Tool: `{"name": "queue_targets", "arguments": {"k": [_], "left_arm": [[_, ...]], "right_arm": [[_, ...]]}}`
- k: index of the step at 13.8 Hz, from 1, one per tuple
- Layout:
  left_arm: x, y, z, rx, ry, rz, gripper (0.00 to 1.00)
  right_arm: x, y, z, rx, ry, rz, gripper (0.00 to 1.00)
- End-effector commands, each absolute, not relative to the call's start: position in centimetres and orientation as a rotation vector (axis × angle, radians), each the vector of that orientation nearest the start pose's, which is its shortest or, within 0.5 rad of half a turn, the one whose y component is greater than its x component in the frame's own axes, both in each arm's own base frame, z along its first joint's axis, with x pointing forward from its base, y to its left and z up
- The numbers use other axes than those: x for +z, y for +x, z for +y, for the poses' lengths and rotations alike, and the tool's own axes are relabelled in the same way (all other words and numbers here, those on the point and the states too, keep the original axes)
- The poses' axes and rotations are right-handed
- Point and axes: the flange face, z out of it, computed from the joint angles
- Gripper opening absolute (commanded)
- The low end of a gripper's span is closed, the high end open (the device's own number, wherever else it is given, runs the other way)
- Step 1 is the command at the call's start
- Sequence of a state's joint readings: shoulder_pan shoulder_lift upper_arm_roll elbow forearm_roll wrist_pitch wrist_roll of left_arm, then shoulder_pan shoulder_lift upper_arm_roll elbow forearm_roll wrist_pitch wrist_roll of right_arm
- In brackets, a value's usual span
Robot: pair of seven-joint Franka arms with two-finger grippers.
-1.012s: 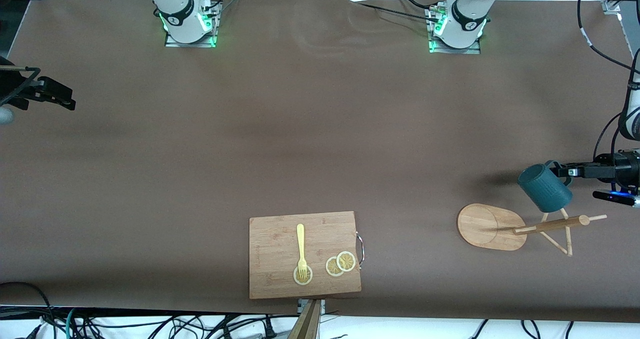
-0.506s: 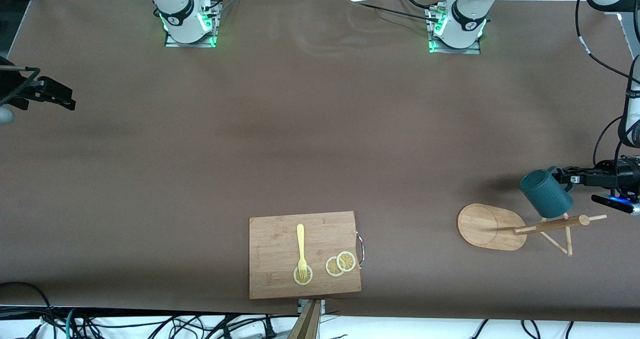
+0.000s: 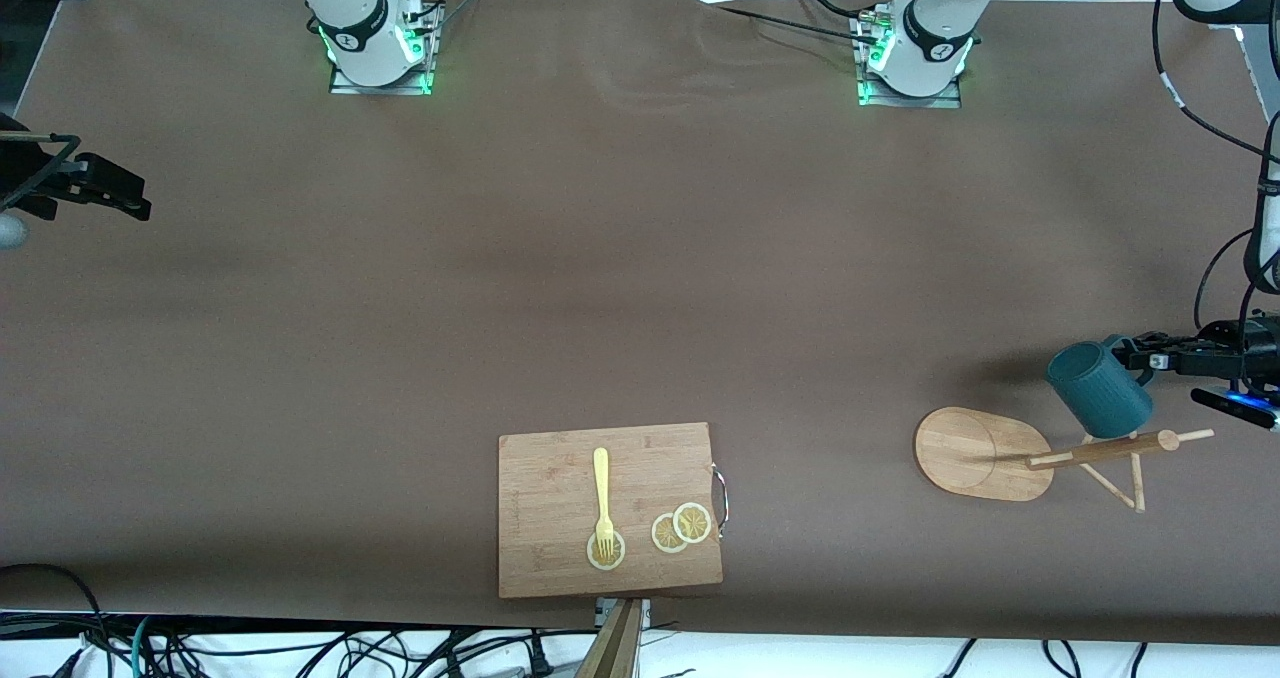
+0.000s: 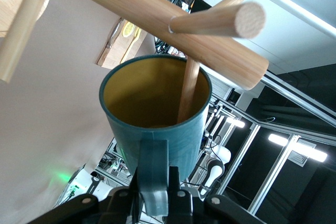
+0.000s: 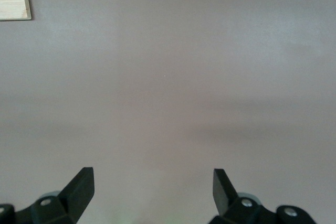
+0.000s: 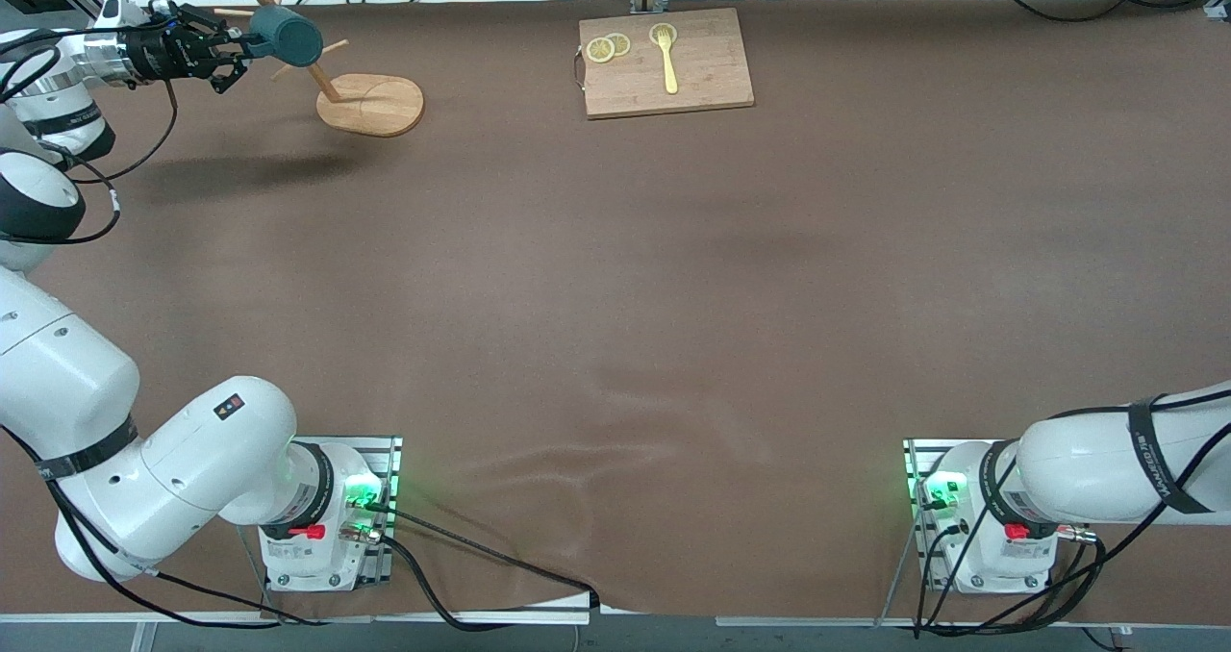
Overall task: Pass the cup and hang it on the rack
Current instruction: 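Hang the mug on a rack peg with the left gripper, then open the left gripper and raise it away from the rack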
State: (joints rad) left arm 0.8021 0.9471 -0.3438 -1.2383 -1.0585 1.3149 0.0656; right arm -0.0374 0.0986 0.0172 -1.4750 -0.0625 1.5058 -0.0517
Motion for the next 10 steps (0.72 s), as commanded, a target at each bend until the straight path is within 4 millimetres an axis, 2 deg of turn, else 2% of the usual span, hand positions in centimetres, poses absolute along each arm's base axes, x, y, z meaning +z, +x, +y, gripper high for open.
{"name": "queue_targets", "arguments": {"k": [1, 2, 5, 7, 8, 9, 10], "left_arm": [[26.7, 63.9, 28.0, -0.341, 1.544, 0.485, 0.47], [26.8, 63.9, 28.1, -0.333, 1.546, 0.48, 0.99], [27.0, 63.5, 28.8, -0.344, 1.613, 0.481, 1.0], [28.8, 63.4, 28.4, -0.374, 1.731, 0.444, 1.0], [28.9, 63.5, 27.8, -0.399, 1.801, 0.409, 1.0], [30.0, 63.6, 27.5, -0.396, 1.898, 0.352, 1.0], [31.6, 63.8, 26.1, -0.42, 2.029, 0.285, 1.0]], "right_arm": [[61.4, 57.9, -2.3, 0.115, -3.196, -0.061, 1.0], [61.4, 57.9, -2.3, 0.112, -3.196, -0.061, 1.0], [61.4, 57.9, -2.4, 0.112, -3.196, -0.059, 1.0], [61.4, 57.9, -2.4, 0.112, -3.196, -0.059, 1.0], [61.4, 57.9, -2.4, 0.112, -3.196, -0.059, 1.0], [61.4, 57.9, -2.4, 0.11, -3.196, -0.059, 1.0], [61.5, 57.9, -2.4, 0.107, -3.196, -0.059, 1.0]]}}
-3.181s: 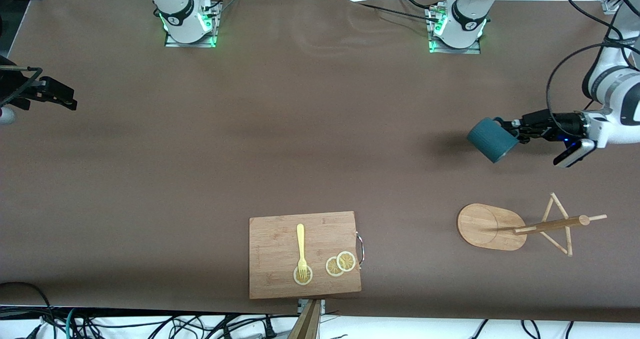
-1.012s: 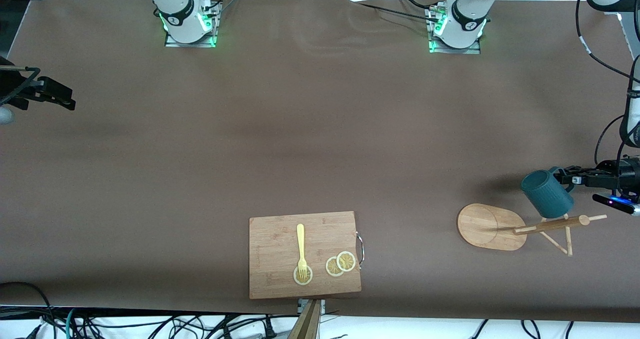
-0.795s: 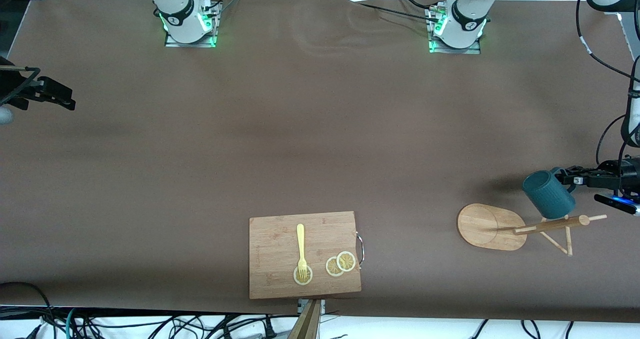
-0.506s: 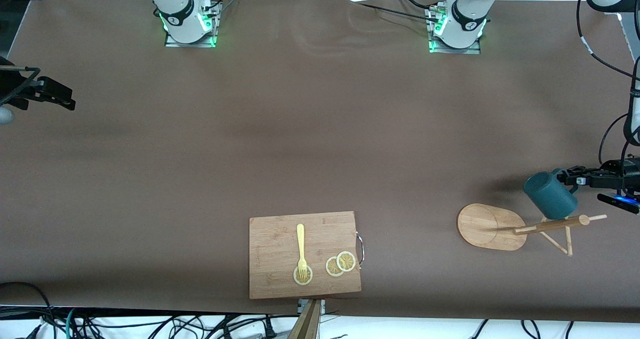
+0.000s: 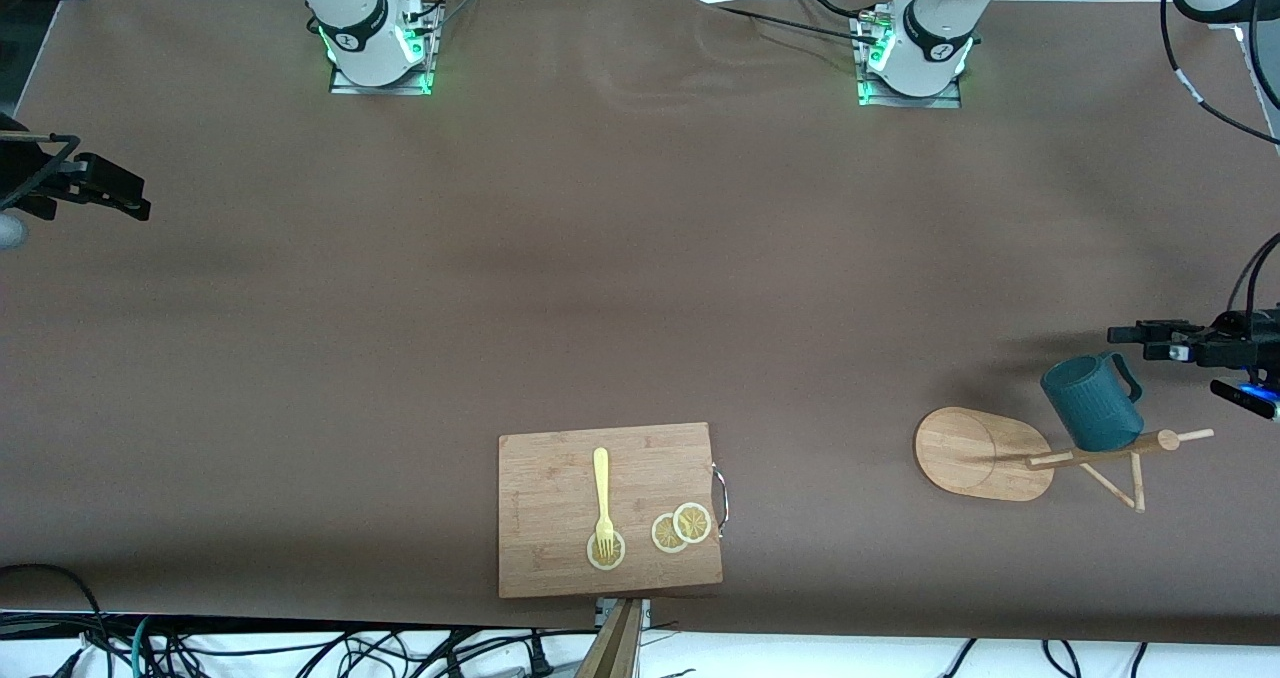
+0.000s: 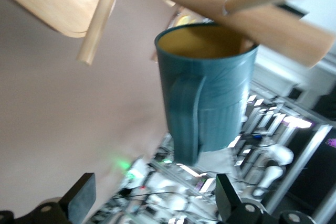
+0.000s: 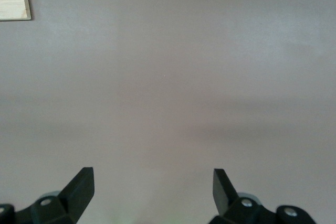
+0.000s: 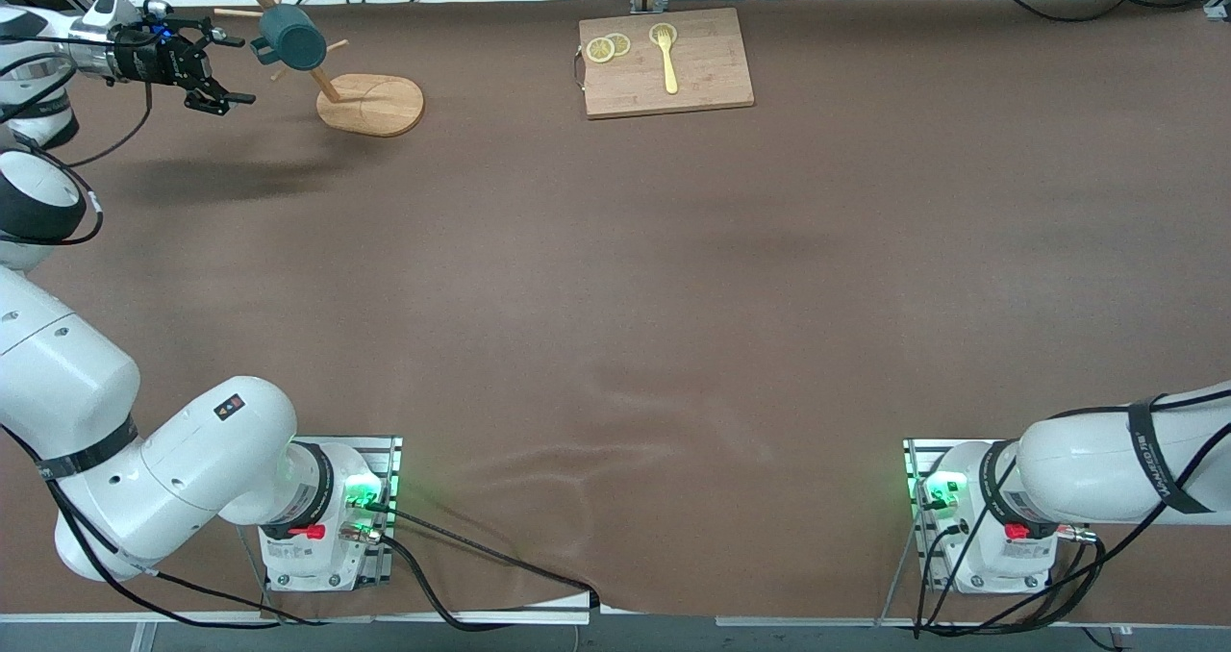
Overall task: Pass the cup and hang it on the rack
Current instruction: 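Open the left gripper and raise it away from the rack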
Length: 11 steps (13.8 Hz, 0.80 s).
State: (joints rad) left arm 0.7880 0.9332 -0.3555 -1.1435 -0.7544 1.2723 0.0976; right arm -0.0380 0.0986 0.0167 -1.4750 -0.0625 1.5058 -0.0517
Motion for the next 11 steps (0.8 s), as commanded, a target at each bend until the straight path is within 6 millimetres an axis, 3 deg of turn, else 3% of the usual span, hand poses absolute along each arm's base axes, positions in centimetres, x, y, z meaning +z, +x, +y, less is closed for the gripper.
{"name": "queue_targets", "arguments": {"k": [1, 3, 6, 8, 11], "left_arm": [[33.3, 64.1, 24.8, -0.447, 2.161, 0.237, 1.0], [37.2, 64.9, 21.8, -0.467, 2.359, 0.158, 1.0], [43.2, 66.1, 14.5, -0.463, 2.662, 0.001, 1.0], [45.9, 66.2, 9.0, -0.46, 2.828, -0.111, 1.0], [48.7, 65.8, 3.3, -0.405, 3.007, -0.261, 1.0]], "right_arm": [[61.4, 57.9, -2.5, 0.11, -3.196, -0.056, 1.0], [61.4, 57.9, -2.5, 0.11, -3.195, -0.056, 1.0], [61.4, 57.9, -2.5, 0.11, -3.195, -0.056, 1.0], [61.4, 57.9, -2.5, 0.11, -3.195, -0.059, 1.0], [61.4, 57.9, -2.5, 0.11, -3.195, -0.056, 1.0]]}}
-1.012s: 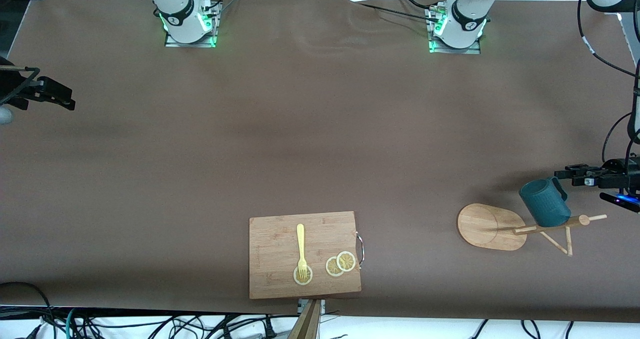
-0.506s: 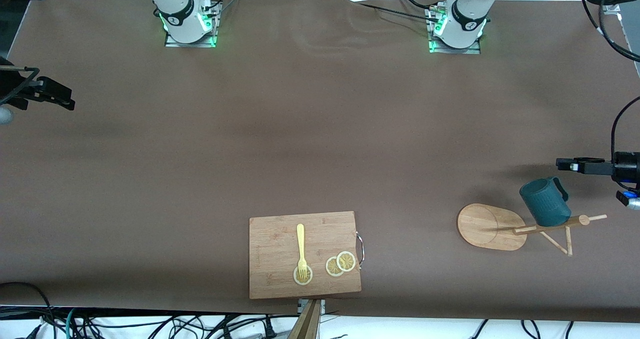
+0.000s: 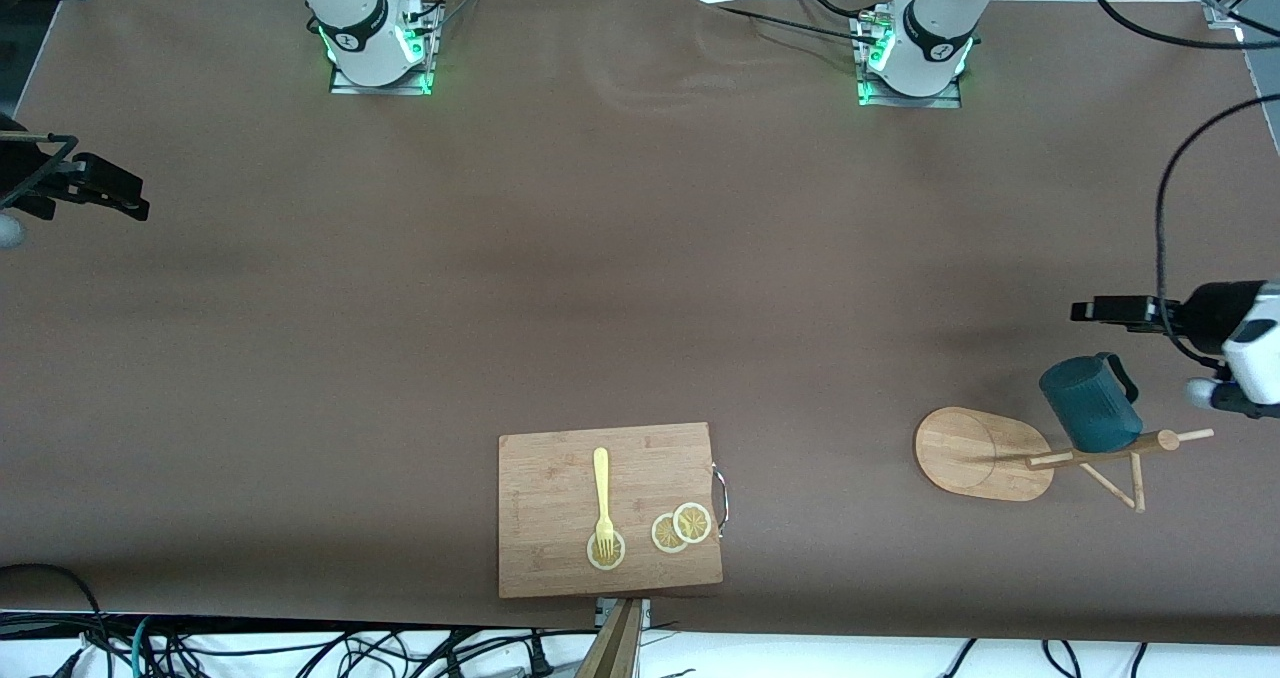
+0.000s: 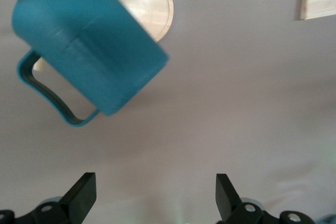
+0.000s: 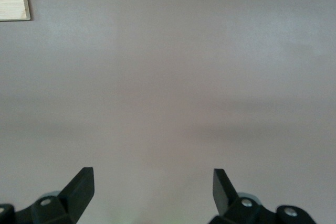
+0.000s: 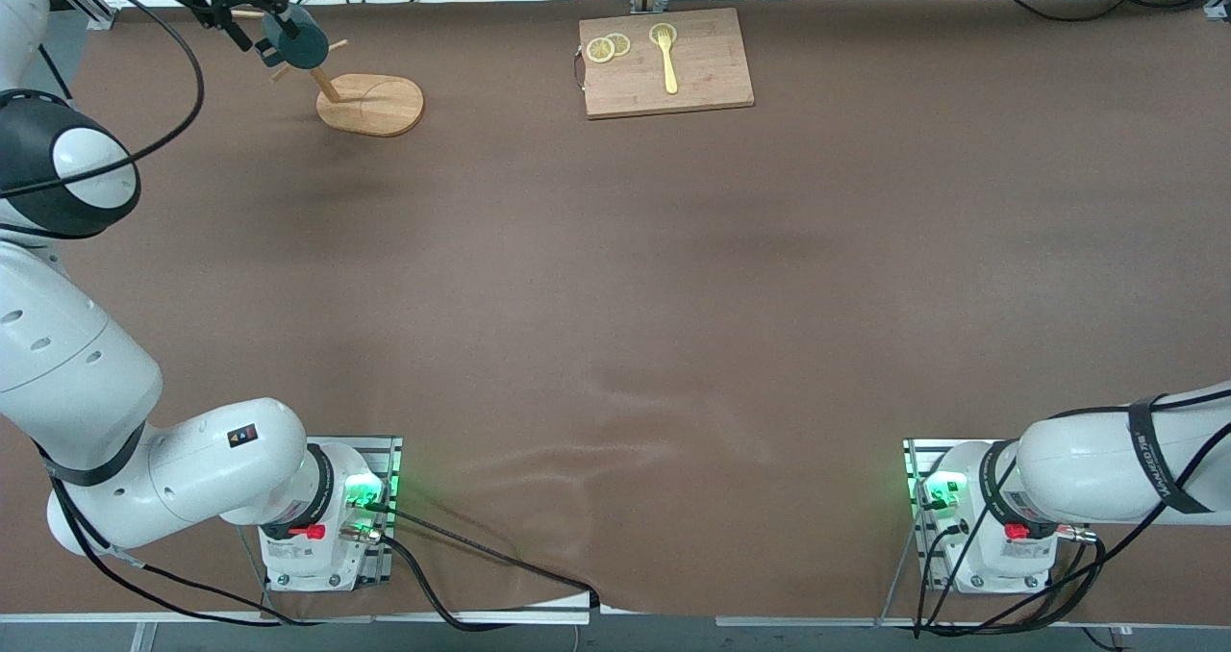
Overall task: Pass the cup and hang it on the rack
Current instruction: 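Open the left gripper and raise it away from the rack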
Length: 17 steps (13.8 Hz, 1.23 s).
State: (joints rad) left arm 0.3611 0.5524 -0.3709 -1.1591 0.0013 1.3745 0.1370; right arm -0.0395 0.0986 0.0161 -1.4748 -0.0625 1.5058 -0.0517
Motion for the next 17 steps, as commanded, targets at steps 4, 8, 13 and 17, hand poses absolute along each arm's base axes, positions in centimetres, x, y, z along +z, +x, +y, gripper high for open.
{"name": "queue_targets", "arguments": {"k": [4, 8, 13, 17], "left_arm": [[51.9, 65.3, -5.0, 0.33, -2.975, 0.444, 1.0], [55.0, 65.5, -5.0, 0.237, -3.002, 0.384, 1.0], [55.7, 64.3, -6.0, 0.118, -3.049, -0.059, 1.0], [55.9, 57.5, -7.0, -0.143, -3.097, -0.082, 1.0]], "right_arm": [[61.4, 57.9, -2.6, 0.11, -3.196, -0.056, 1.0], [61.4, 57.9, -2.7, 0.108, -3.196, -0.064, 1.0], [61.4, 57.9, -3.0, 0.107, -3.193, -0.113, 1.0], [61.4, 57.9, -3.1, 0.108, -3.193, -0.11, 1.0]]}}
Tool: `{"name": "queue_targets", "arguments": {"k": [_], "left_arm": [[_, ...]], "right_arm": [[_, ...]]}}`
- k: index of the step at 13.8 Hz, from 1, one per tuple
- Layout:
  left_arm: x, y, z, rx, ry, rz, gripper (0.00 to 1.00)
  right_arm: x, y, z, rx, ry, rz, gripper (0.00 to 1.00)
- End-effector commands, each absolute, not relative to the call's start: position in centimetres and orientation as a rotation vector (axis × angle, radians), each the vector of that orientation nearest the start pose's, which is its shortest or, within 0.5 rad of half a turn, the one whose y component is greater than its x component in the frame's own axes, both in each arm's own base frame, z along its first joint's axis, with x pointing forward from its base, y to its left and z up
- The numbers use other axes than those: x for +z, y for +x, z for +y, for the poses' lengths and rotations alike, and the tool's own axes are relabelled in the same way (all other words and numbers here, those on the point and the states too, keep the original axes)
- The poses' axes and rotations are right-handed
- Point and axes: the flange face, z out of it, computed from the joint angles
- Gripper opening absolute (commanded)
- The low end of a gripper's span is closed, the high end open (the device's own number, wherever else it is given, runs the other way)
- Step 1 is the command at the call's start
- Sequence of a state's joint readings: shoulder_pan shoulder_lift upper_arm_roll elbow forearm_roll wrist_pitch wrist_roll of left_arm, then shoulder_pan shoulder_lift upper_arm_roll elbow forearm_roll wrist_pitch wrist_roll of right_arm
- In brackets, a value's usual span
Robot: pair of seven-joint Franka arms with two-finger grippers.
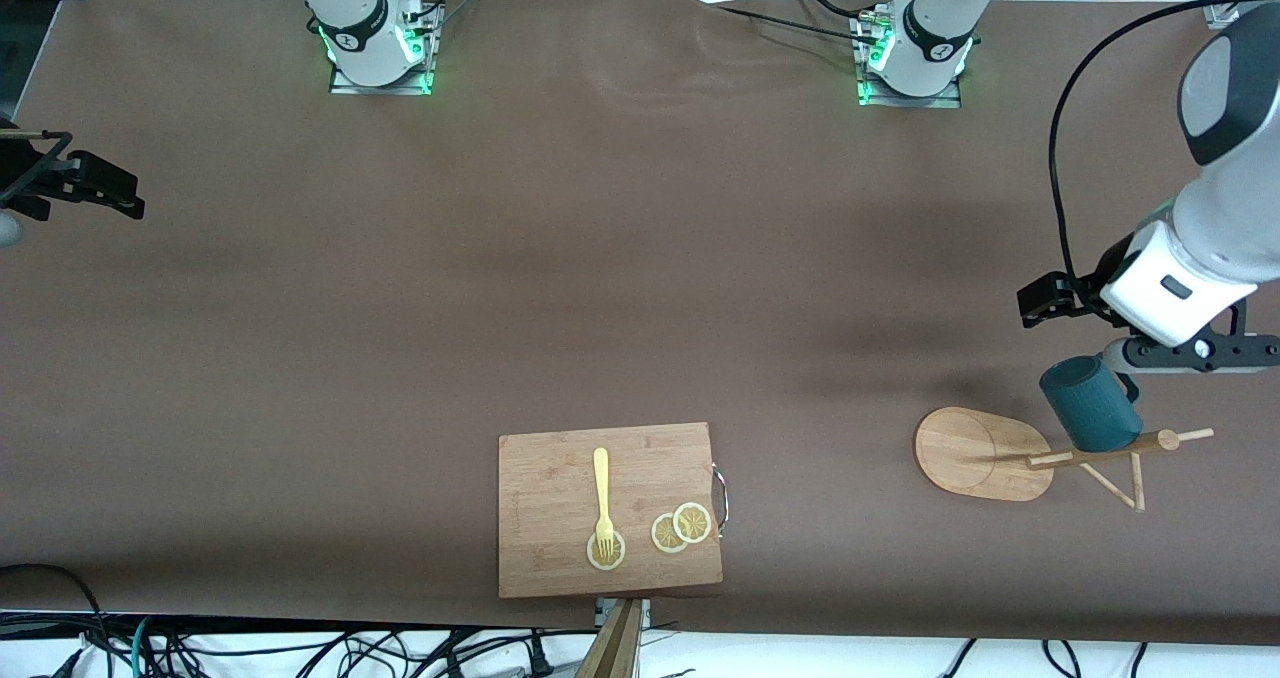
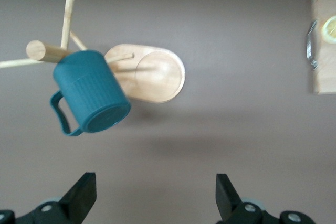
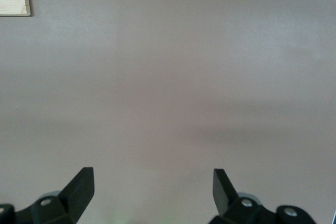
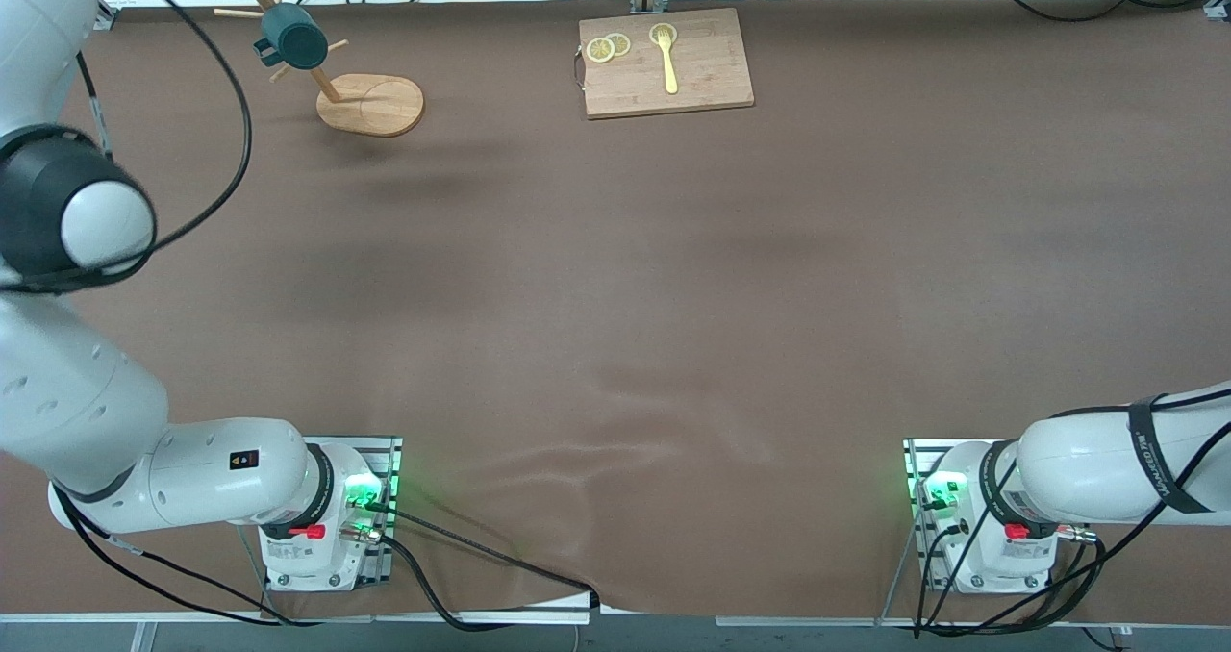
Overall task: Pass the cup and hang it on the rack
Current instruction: 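Open the left gripper and raise it away from the rack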
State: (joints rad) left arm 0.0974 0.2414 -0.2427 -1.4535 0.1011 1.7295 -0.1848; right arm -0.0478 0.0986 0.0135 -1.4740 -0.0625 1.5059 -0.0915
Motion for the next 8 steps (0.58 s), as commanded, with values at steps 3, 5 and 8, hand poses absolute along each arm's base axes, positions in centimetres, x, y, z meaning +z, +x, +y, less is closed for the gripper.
{"name": "queue_targets", "arguments": {"k": [3, 5, 8], "left_arm": [[55.88, 56.42, -6.96, -0.092, -3.088, -0.059, 1.0], [56.02, 56.22, -7.43, -0.059, -3.084, -0.02, 1.0], [55.81, 56.34, -7.29, -0.051, -3.087, -0.021, 1.0]], "right_arm": [[61.44, 57.94, -3.1, 0.108, -3.193, -0.11, 1.0], [61.44, 57.94, -3.1, 0.108, -3.193, -0.11, 1.0], [61.46, 57.95, -3.19, 0.105, -3.194, -0.108, 1.0]]}}
